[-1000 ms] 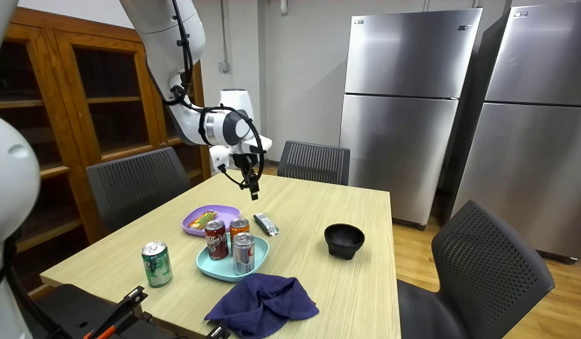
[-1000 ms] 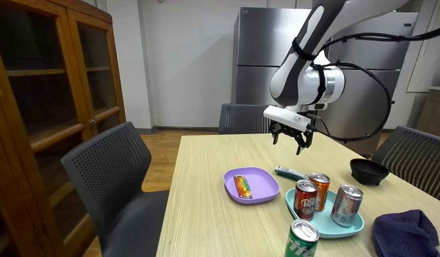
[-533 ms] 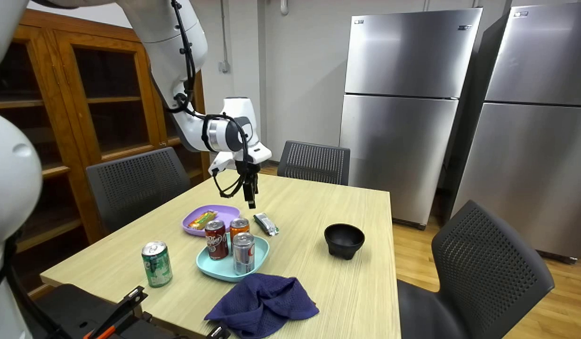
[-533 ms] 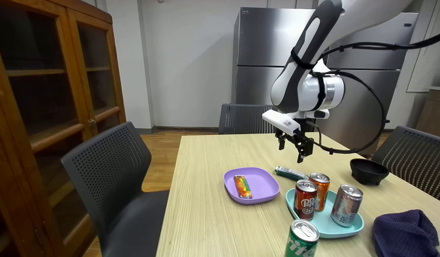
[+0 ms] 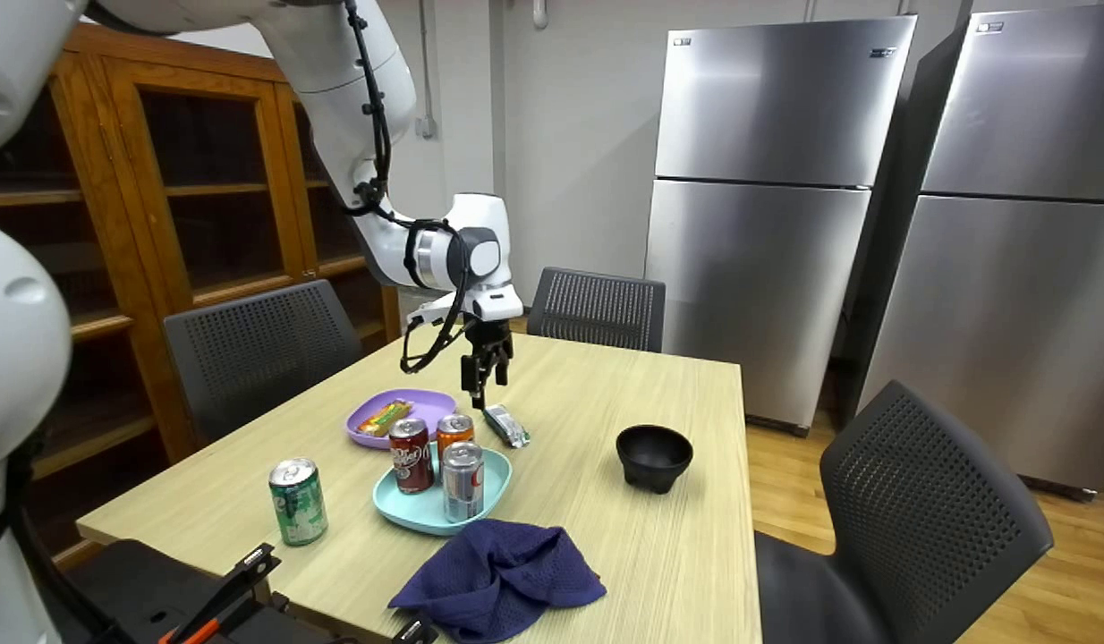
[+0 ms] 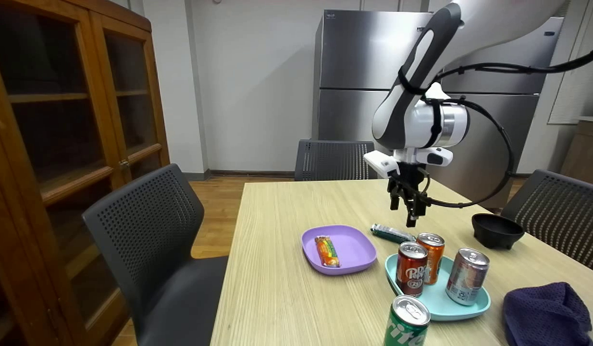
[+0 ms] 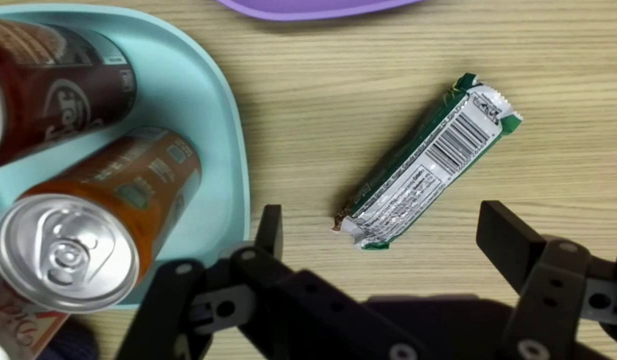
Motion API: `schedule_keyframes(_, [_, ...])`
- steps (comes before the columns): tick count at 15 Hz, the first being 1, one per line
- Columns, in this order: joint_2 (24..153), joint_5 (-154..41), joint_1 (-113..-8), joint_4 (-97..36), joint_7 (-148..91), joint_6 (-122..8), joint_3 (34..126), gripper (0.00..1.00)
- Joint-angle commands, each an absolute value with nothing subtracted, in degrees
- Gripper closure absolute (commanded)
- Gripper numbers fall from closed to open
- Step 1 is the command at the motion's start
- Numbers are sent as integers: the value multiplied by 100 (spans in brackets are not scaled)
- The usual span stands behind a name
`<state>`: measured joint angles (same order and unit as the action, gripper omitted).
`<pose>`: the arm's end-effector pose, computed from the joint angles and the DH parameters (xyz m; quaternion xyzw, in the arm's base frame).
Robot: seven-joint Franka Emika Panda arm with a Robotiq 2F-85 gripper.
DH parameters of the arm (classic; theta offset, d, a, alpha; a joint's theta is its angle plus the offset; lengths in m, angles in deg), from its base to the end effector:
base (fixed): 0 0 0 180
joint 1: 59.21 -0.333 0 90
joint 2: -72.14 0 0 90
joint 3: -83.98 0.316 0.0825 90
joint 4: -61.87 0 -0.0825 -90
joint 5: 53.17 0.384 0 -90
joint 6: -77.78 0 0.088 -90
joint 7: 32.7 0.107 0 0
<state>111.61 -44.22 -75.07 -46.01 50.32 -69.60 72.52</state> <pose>0.6295 0.0504 0.1467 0.7458 -0.6658 0.0213 0.0081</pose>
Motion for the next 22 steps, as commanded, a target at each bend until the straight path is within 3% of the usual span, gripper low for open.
schedule_keyframes(1, [11363, -4160, -7219, -4224, 5779, -6557, 7460, 0])
schedule_keyframes(22, [12497, -4148, -7105, -3163, 7898, -6832, 7469, 0])
